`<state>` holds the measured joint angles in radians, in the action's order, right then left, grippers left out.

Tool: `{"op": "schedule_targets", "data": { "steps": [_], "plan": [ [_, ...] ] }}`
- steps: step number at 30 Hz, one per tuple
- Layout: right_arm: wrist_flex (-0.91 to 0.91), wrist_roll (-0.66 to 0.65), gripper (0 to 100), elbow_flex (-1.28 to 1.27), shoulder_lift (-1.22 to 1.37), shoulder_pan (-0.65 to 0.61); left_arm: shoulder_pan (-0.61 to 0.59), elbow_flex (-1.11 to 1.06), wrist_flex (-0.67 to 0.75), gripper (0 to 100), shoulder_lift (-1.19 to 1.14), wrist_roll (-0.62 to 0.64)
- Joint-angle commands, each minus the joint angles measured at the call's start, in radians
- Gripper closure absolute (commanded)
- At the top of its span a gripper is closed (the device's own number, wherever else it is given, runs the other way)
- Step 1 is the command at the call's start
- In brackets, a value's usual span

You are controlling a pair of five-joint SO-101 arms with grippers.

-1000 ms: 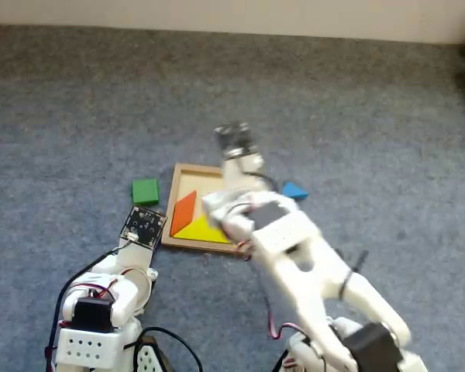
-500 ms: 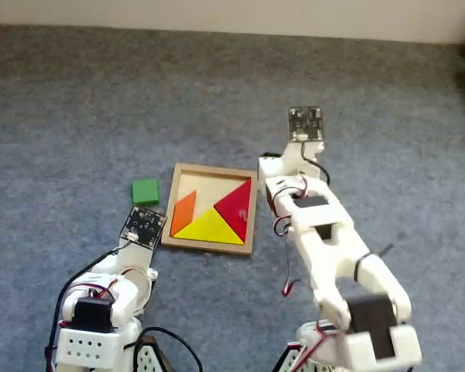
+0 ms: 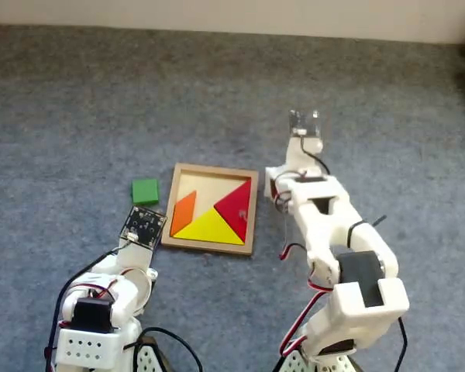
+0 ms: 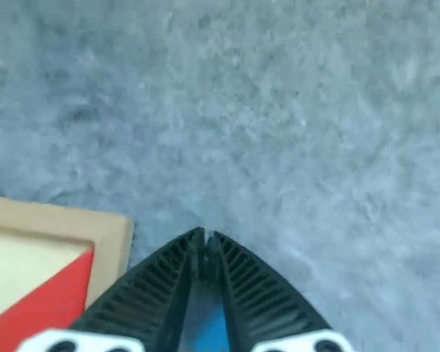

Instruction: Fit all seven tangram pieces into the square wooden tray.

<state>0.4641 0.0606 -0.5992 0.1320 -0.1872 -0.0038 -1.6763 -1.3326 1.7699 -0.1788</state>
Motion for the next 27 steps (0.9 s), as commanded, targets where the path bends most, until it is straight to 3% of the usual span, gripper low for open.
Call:
{"op": "schedule_targets", "data": {
  "steps": [1,8,13,15,24,27],
  "plan": [
    [0.226,-0.006,99.5,0.125,-0.012,0.051,-0.001,-0.019,-0.006,99,0.038,-0.003],
    [0.532,0.003,99.5,0.214,-0.012,0.087,-0.001,-0.019,-0.006,99,0.038,-0.003],
    [0.659,0.27,99.5,0.214,-0.013,0.068,-0.001,-0.019,-0.006,99,0.038,-0.003],
    [0.68,0.311,99.5,0.216,-0.018,0.064,-0.001,-0.019,-0.006,99,0.038,-0.003],
    [0.797,0.049,99.4,0.317,-0.168,0.064,-0.001,-0.019,-0.006,99,0.038,-0.003],
    [0.8,-0.002,94.0,0.311,-0.239,0.061,-0.001,-0.019,-0.006,99,0.038,-0.003]
  ]
}}
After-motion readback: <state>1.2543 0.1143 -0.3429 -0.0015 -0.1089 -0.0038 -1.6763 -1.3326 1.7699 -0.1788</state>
